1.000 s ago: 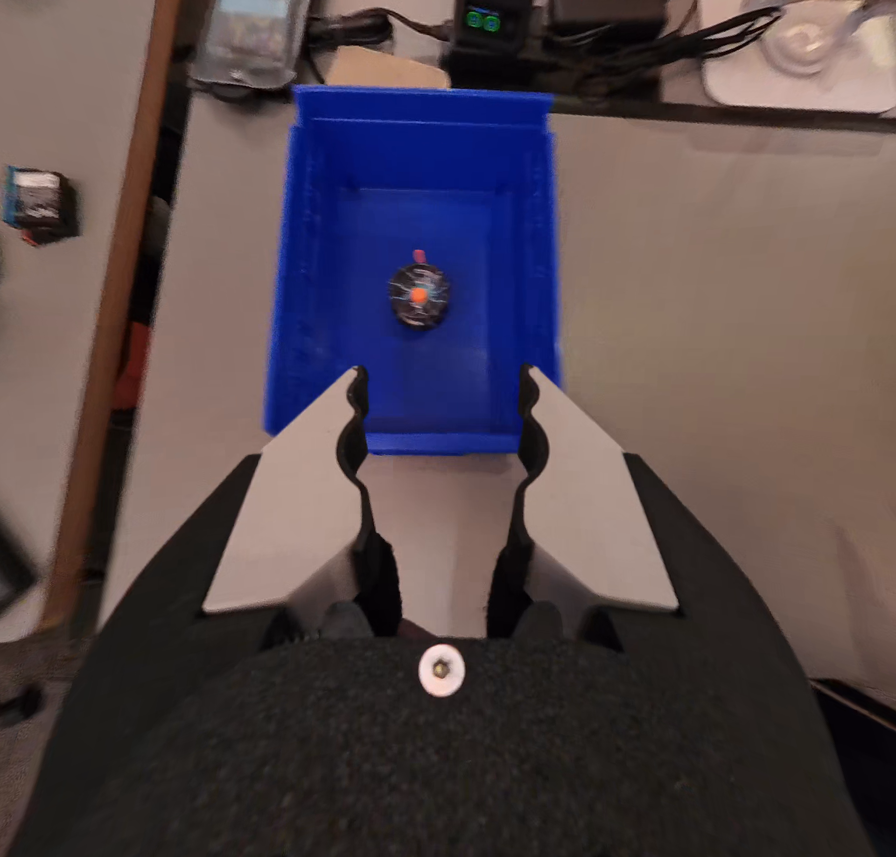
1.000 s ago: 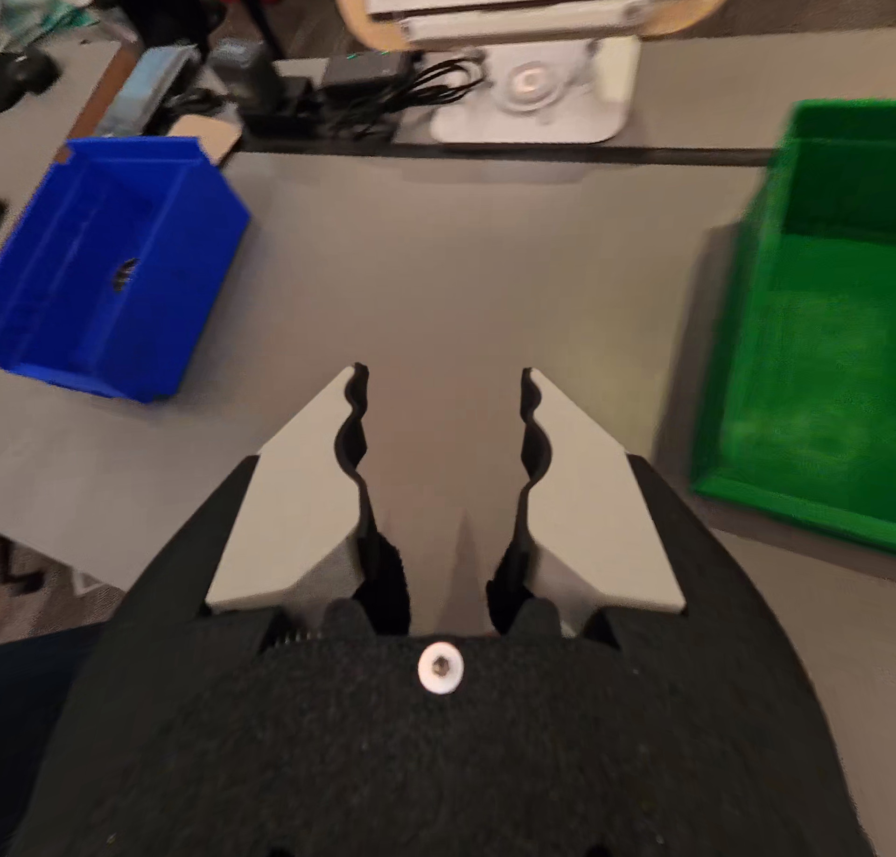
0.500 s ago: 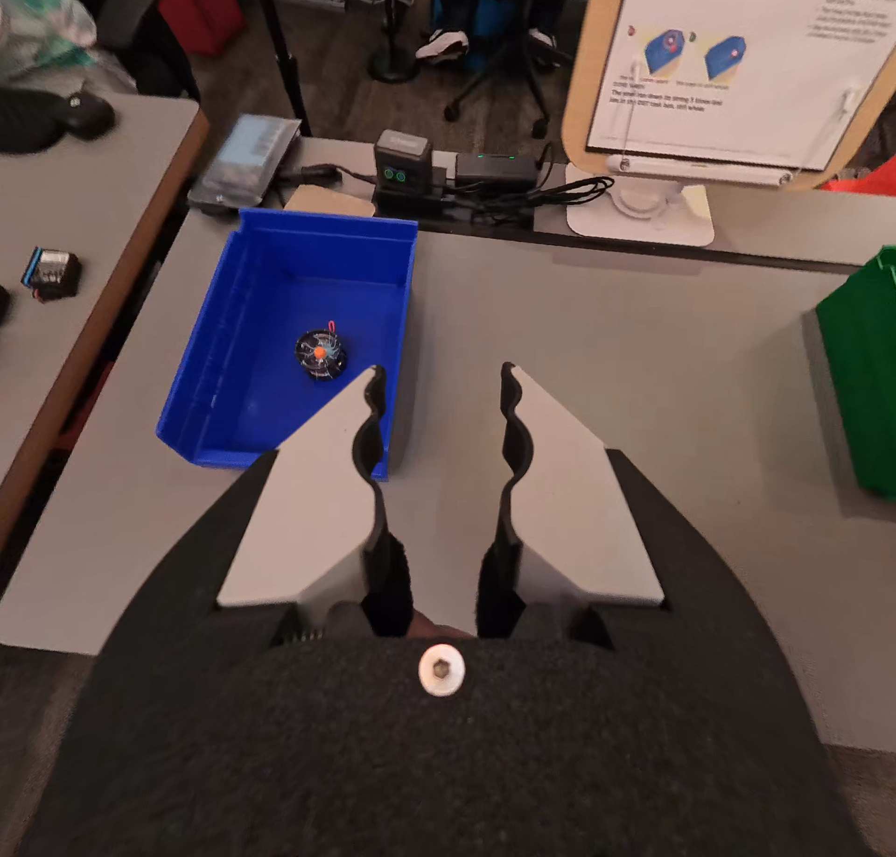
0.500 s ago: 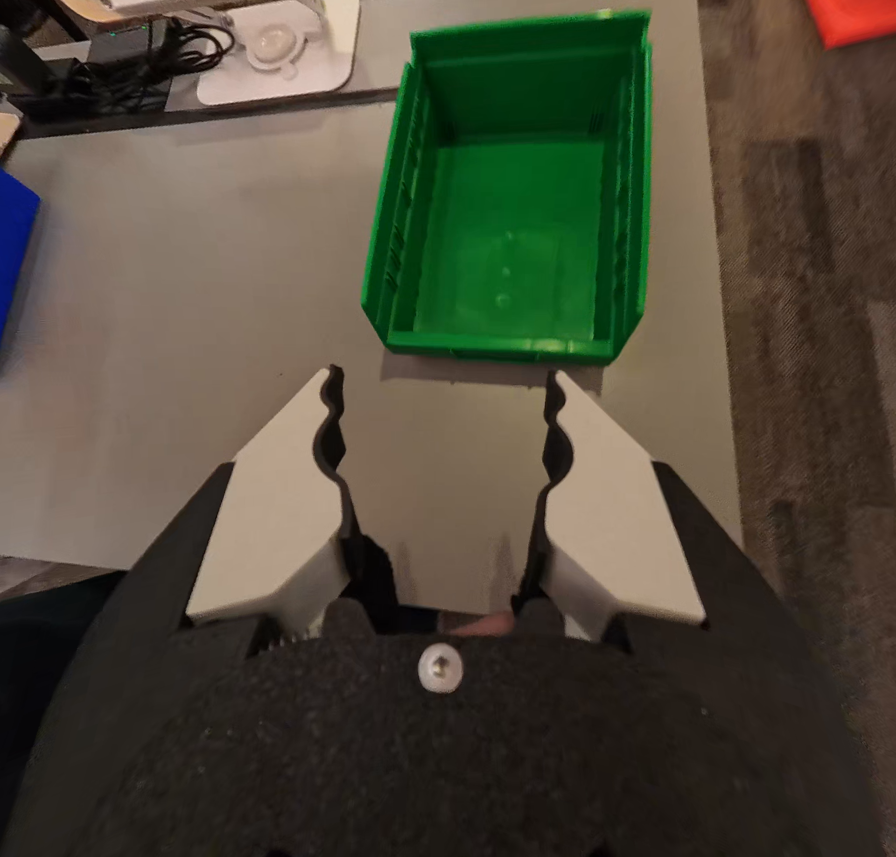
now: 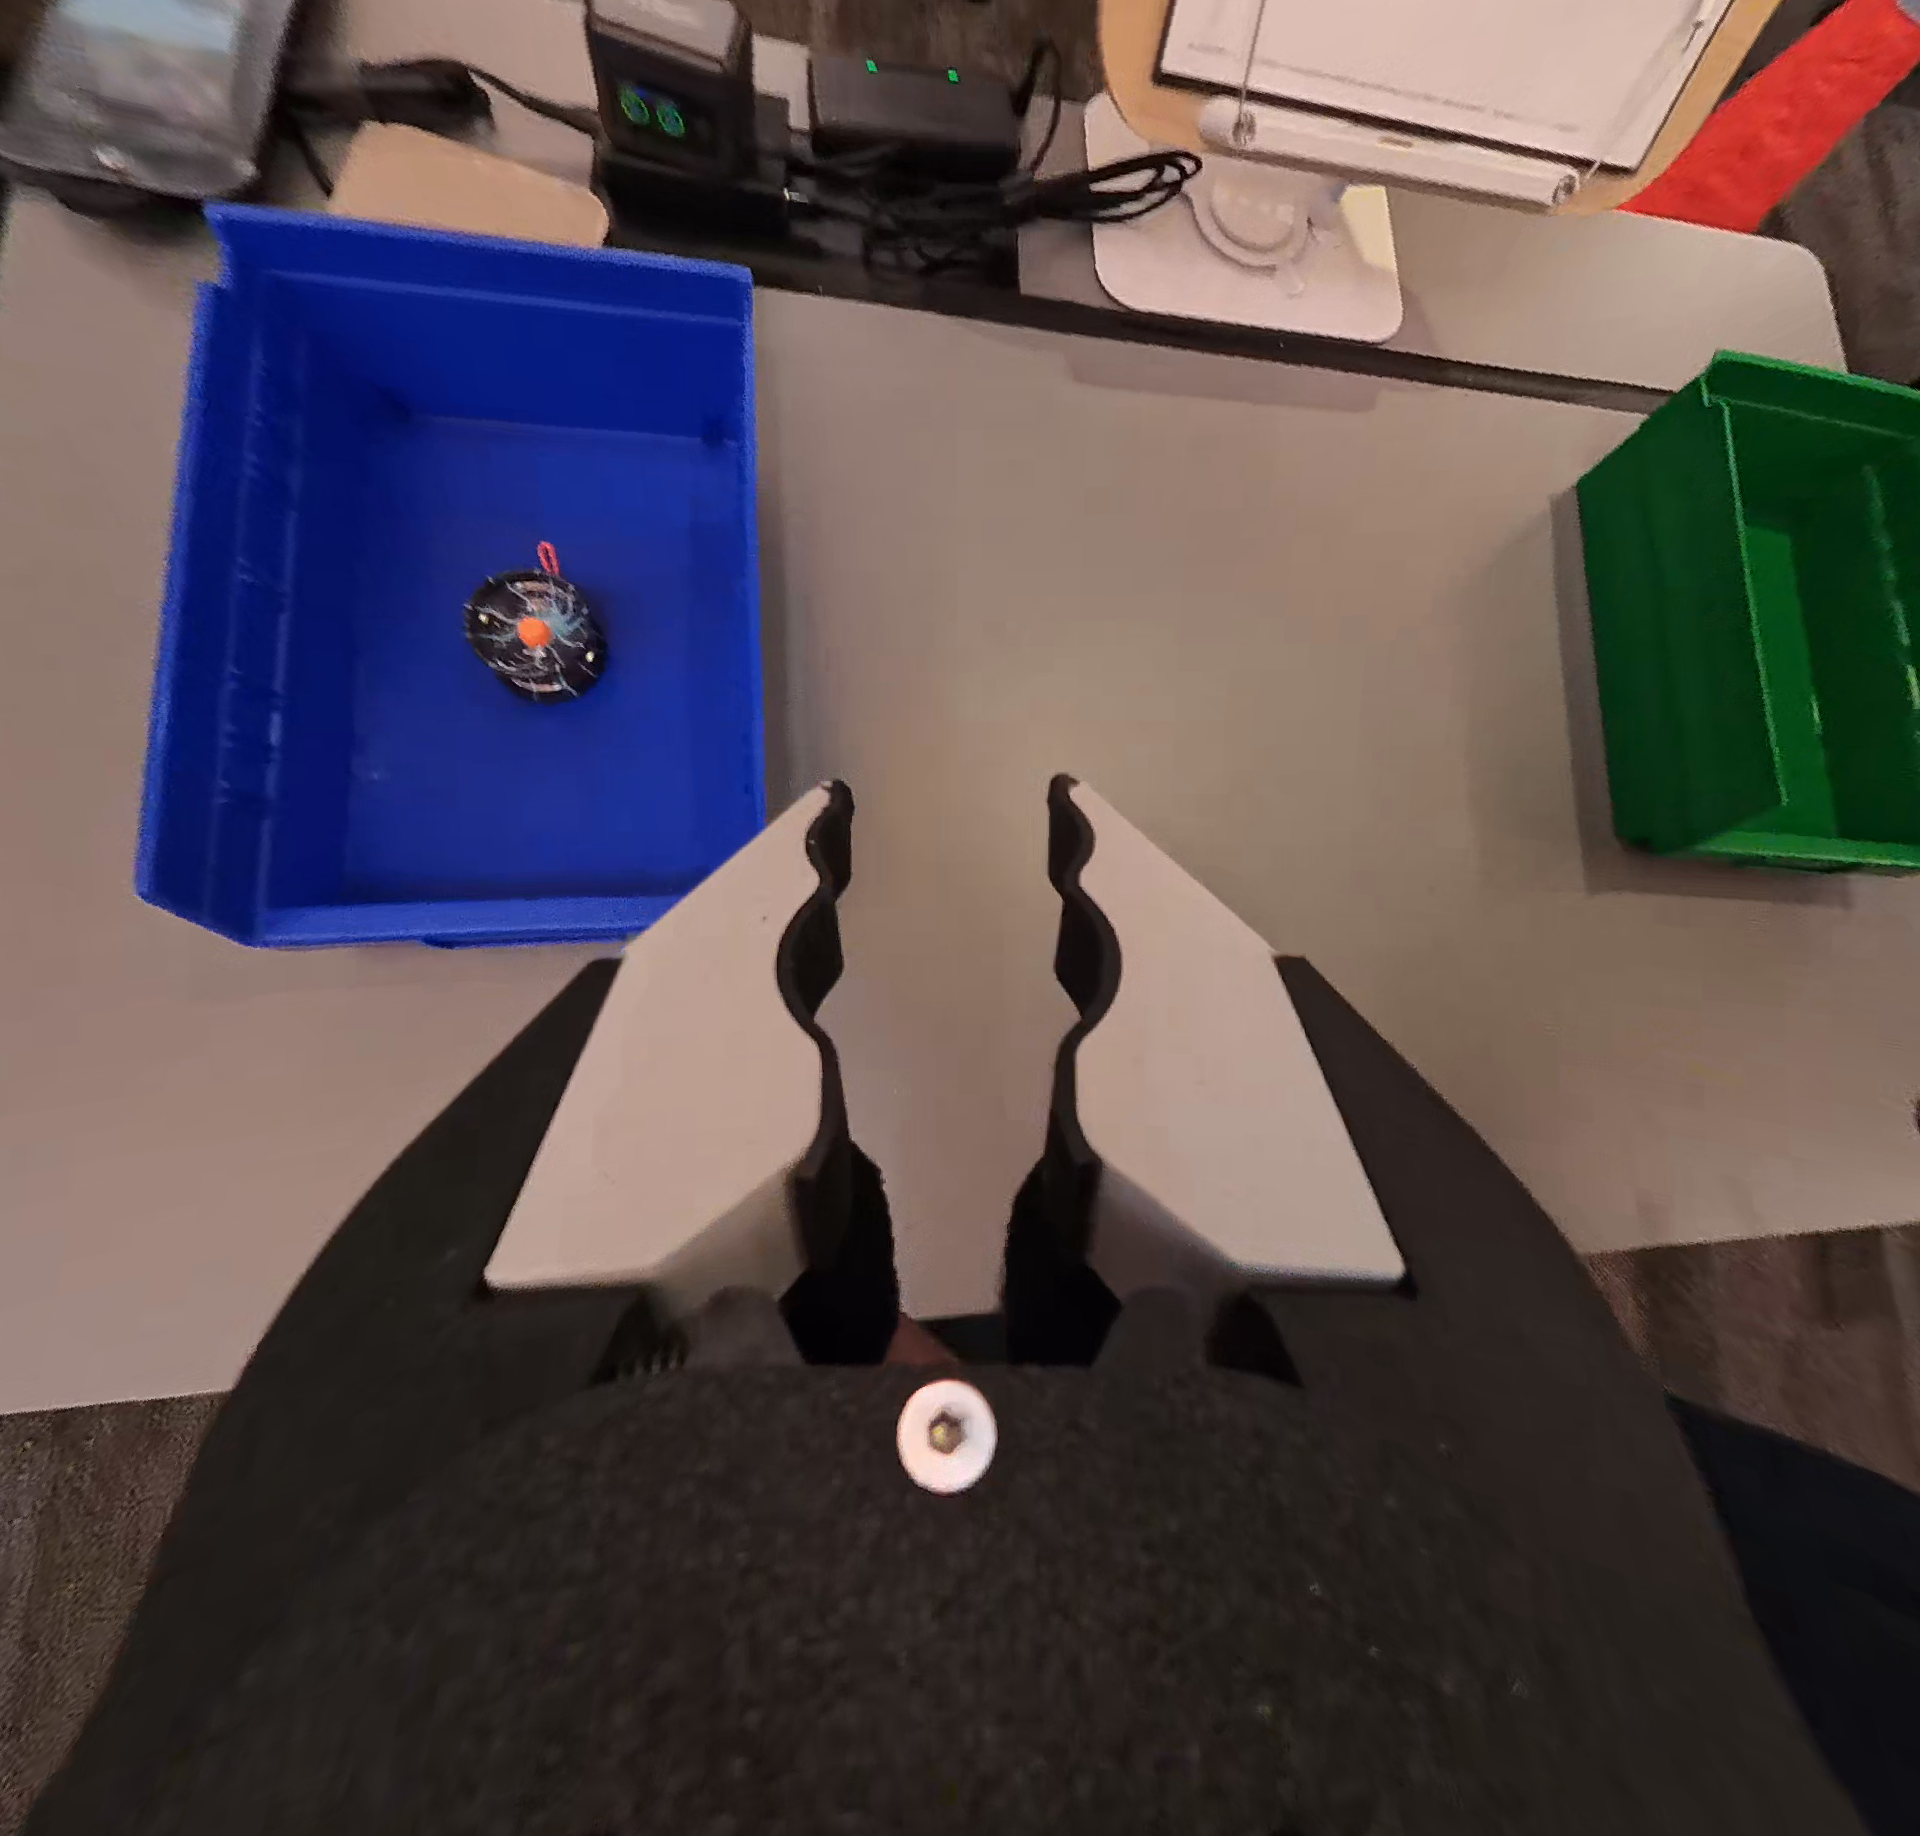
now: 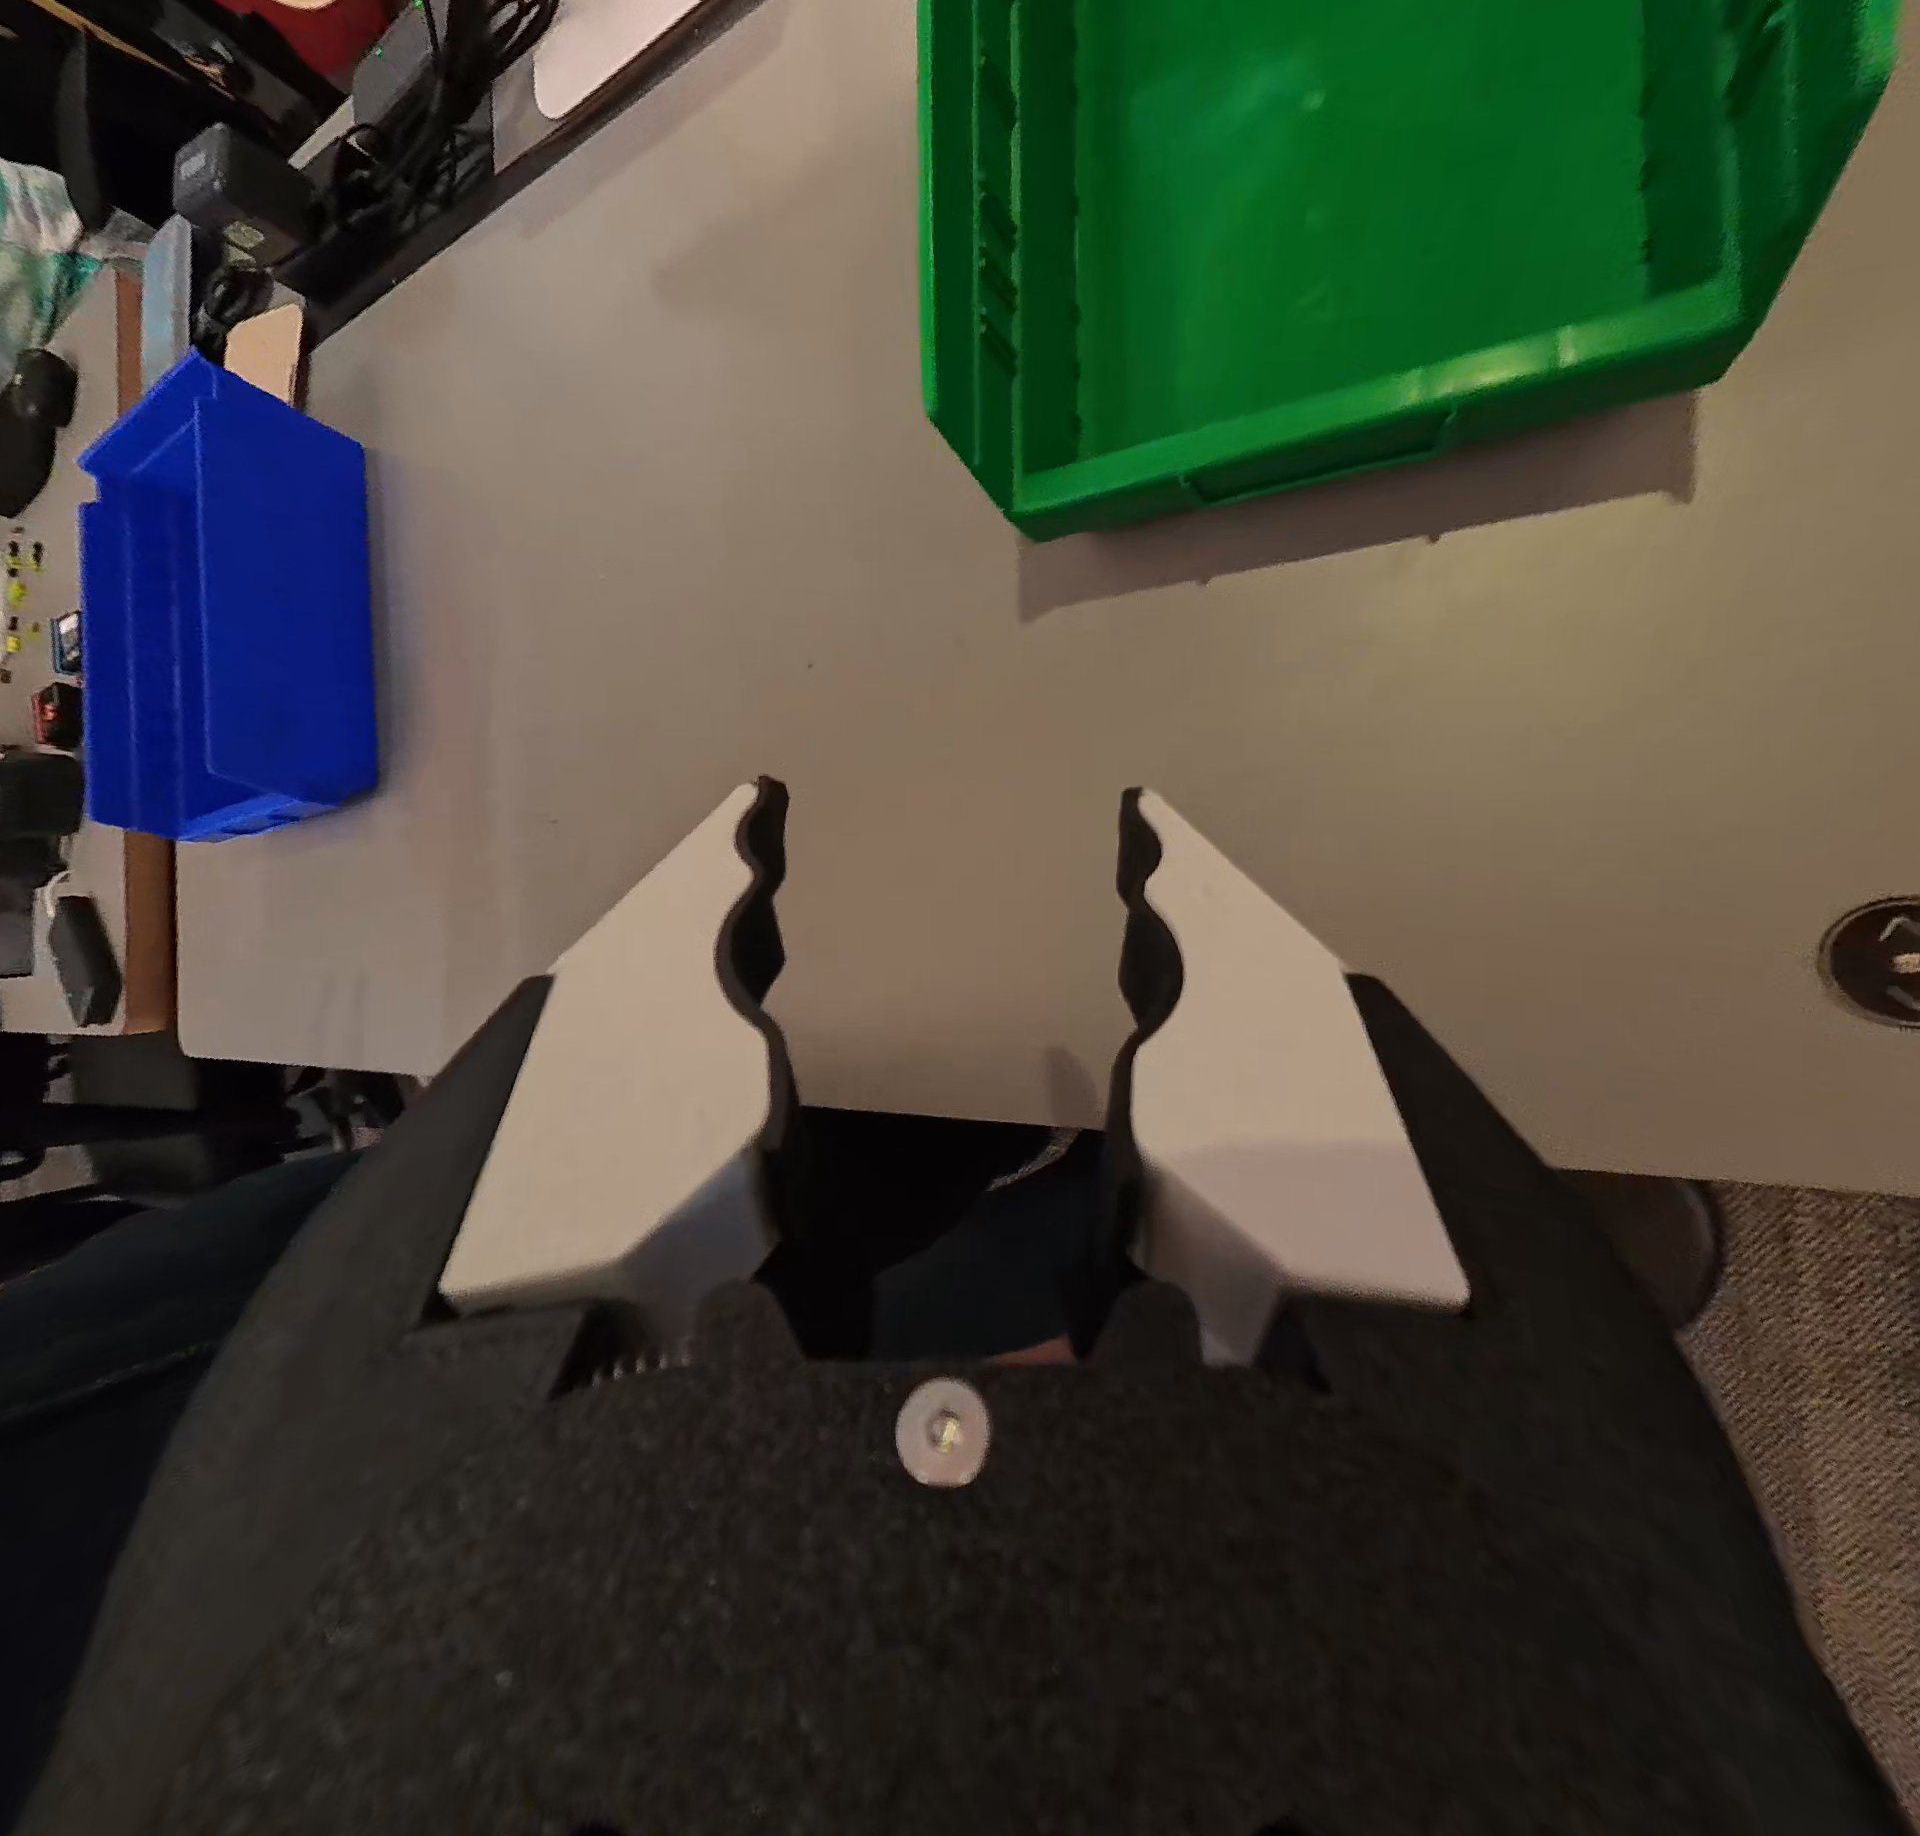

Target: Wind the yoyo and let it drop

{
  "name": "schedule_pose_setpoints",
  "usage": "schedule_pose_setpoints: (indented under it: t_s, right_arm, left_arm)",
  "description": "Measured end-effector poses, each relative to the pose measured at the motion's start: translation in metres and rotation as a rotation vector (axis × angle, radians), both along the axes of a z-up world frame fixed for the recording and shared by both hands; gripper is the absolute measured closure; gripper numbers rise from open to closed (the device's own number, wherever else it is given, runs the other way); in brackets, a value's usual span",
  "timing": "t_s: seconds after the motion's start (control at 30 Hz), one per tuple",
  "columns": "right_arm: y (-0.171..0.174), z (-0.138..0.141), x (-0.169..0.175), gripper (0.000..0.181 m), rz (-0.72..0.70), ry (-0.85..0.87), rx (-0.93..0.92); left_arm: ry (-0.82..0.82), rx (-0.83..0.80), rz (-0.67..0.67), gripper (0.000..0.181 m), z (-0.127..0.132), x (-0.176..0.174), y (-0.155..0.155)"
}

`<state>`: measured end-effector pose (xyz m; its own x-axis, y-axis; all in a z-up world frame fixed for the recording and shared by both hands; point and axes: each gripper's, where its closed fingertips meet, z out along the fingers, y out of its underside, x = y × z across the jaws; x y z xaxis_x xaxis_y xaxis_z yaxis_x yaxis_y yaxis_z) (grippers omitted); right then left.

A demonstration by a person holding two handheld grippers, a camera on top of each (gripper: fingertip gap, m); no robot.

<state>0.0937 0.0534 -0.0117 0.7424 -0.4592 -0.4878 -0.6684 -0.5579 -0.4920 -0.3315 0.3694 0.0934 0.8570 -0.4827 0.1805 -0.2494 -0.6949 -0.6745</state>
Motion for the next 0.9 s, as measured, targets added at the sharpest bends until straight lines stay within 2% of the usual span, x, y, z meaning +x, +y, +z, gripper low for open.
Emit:
schedule_pose_setpoints:
  t_s: [0.23, 0.4, 0.5, 0.67, 0.9]
  right_arm:
    - [0.005, -0.005, -0.002, 0.125, -0.031, -0.005, -0.023]
    - [0.007, 0.011, 0.019, 0.129, -0.058, -0.166, -0.01]
    - [0.012, 0.02, 0.026, 0.121, -0.064, -0.228, 0.017]
    - [0.022, 0.016, 0.005, 0.121, 0.013, -0.105, 0.032]
    - [0.02, 0.008, -0.003, 0.125, 0.002, -0.047, 0.016]
  left_arm:
    - [-0.018, -0.118, -0.034, 0.145, -0.015, -0.004, 0.007]
    - [-0.065, -0.147, -0.03, 0.146, -0.016, -0.001, 0.009]
    - [-0.053, -0.16, -0.051, 0.146, -0.02, 0.001, 0.005]
    - [-0.031, -0.199, -0.053, 0.148, -0.03, -0.002, 0.002]
    - [-0.047, -0.215, -0.039, 0.148, -0.03, -0.006, 0.003]
